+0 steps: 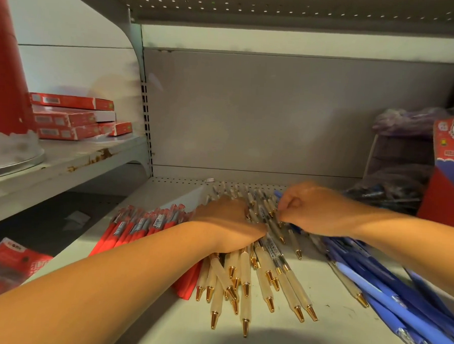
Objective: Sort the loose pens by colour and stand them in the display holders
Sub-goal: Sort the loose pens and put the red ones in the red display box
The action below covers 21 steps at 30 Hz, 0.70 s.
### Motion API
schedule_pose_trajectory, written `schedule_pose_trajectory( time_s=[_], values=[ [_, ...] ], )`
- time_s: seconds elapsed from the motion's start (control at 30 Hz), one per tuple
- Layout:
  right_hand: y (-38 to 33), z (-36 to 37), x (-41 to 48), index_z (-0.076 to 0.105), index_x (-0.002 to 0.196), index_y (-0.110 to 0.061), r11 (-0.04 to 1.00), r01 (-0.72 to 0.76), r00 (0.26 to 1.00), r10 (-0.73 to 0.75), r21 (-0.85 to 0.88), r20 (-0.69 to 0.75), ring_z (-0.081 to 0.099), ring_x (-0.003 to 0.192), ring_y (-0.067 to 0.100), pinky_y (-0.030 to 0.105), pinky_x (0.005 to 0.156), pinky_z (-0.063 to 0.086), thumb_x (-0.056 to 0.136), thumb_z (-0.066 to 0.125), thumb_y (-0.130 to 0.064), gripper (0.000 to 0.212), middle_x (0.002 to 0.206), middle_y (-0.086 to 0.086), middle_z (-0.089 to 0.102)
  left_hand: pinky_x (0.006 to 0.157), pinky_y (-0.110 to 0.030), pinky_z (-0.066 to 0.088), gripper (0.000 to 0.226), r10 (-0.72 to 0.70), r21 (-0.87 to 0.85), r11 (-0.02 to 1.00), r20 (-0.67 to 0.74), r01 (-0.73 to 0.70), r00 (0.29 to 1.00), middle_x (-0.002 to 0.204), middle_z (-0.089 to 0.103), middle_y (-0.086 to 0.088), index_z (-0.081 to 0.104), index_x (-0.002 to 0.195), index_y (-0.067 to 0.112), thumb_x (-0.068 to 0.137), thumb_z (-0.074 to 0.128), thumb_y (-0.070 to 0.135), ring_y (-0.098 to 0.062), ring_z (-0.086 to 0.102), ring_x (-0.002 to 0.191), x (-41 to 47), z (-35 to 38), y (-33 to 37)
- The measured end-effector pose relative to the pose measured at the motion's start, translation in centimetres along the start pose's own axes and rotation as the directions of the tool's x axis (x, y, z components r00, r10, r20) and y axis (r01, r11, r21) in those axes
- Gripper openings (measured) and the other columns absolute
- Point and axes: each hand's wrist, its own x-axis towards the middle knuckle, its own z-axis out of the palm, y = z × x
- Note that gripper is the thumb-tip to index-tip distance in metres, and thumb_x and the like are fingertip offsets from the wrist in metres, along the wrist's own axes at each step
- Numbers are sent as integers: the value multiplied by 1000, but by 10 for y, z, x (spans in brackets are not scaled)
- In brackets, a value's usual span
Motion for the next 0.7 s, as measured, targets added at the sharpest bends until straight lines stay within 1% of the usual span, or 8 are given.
schedule_pose_trajectory(
  time_s=[0.07, 0.2, 0.23, 0.3, 0.4, 0.47, 0.57, 0.7],
  values=[
    [-3, 2, 27, 68, 99, -16, 999, -32, 999, 31, -37, -19, 66, 89, 17, 28, 73, 52, 92, 62, -30, 17, 101, 9, 70, 86, -36, 47, 67, 14, 33, 999, -11, -14, 1000, 141, 47, 2, 41, 140, 36, 84, 46, 71, -21, 54, 103, -6, -3, -1],
    [-19, 17, 68, 64, 100, -15, 995, -30, 1000, 30, -94, -1, 60, 80, 15, 26, 64, 47, 92, 59, -49, 35, 89, 3, 64, 101, -41, 39, 78, 91, 57, 994, 32, -93, 995, 155, 34, 1, 23, 149, 41, 82, 37, 79, -27, 44, 132, -23, 0, -8],
    [-24, 21, 75, 63, 109, -15, 994, -24, 999, 28, -105, 34, 61, 86, 17, 28, 71, 49, 91, 56, -55, 45, 97, 4, 64, 103, -41, 36, 79, 109, 35, 993, 61, -111, 992, 157, 32, 1, 21, 150, 41, 83, 37, 79, -26, 40, 136, -28, 3, -10],
    [-34, 27, 88, 56, 130, -14, 991, -40, 993, 54, -129, 105, 57, 114, 26, 38, 94, 45, 88, 53, -65, 66, 130, 10, 59, 109, -39, 29, 78, 126, -37, 992, 91, -123, 988, 161, 25, 3, 19, 151, 40, 85, 40, 76, -24, 30, 143, -35, 6, -9],
    [-47, 31, 104, 45, 143, -16, 985, -97, 980, 119, -141, 159, 42, 135, 31, 45, 107, 36, 81, 55, -73, 85, 152, 11, 40, 114, -40, 29, 74, 119, -127, 986, 53, -111, 992, 160, 25, 3, 26, 150, 39, 86, 49, 69, -23, 29, 144, -35, 6, -6],
    [-53, 32, 113, 41, 146, -16, 977, -109, 967, 147, -183, 210, 38, 139, 33, 47, 108, 34, 80, 56, -73, 88, 155, 11, 35, 112, -36, 31, 72, 113, -162, 981, 45, -104, 993, 158, 28, 5, 31, 148, 39, 85, 55, 64, -21, 30, 142, -34, 3, -6],
    [-57, 31, 120, 38, 148, -14, 957, -81, 923, 178, -277, 343, 34, 141, 34, 46, 109, 34, 86, 54, -67, 84, 157, 12, 30, 96, -23, 32, 61, 122, -217, 969, 5, -118, 993, 149, 40, 8, 43, 139, 40, 83, 62, 58, -15, 40, 132, -32, 3, -9],
    [-59, 28, 121, 34, 149, -9, 954, -17, 856, 167, -298, 489, 29, 143, 31, 41, 109, 32, 98, 47, -51, 67, 157, 13, 28, 91, -22, 38, 57, 65, -321, 943, -88, -90, 994, 140, 42, 9, 45, 132, 41, 80, 68, 48, -14, 44, 124, -31, 10, -11]
  ],
)
